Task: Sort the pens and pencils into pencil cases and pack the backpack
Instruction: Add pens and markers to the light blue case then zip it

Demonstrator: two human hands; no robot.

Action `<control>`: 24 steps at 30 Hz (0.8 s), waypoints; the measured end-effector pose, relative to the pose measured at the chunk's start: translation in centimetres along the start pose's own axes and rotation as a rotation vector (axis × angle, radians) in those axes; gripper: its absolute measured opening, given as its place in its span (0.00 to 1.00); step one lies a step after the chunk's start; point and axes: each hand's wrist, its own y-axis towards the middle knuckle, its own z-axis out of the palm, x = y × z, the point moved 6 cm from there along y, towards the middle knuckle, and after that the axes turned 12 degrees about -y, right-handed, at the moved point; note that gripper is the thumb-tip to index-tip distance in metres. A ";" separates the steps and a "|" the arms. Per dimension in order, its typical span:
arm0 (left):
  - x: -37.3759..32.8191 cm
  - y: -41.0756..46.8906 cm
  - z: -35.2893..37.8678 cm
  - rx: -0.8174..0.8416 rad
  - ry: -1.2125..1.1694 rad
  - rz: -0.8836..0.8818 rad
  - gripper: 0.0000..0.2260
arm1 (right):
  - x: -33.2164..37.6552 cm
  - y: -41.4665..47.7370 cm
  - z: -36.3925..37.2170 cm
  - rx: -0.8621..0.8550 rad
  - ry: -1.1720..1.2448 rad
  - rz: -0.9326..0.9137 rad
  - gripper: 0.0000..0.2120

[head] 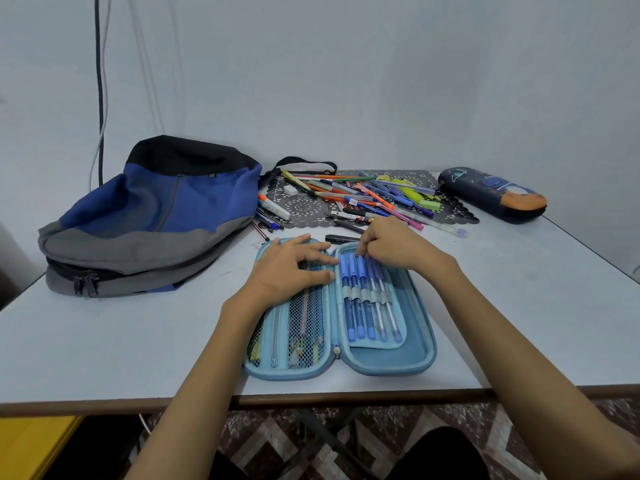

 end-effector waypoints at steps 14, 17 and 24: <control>0.0 0.0 0.1 0.005 0.018 -0.007 0.15 | -1.2 0.0 0.5 -0.040 0.065 0.020 0.16; 0.0 -0.1 0.1 0.016 0.018 -0.007 0.18 | -1.3 0.0 0.7 -0.109 -0.022 -0.003 0.15; -0.2 -0.1 0.2 0.021 0.040 -0.001 0.20 | -1.9 0.2 1.3 -0.129 -0.009 -0.041 0.10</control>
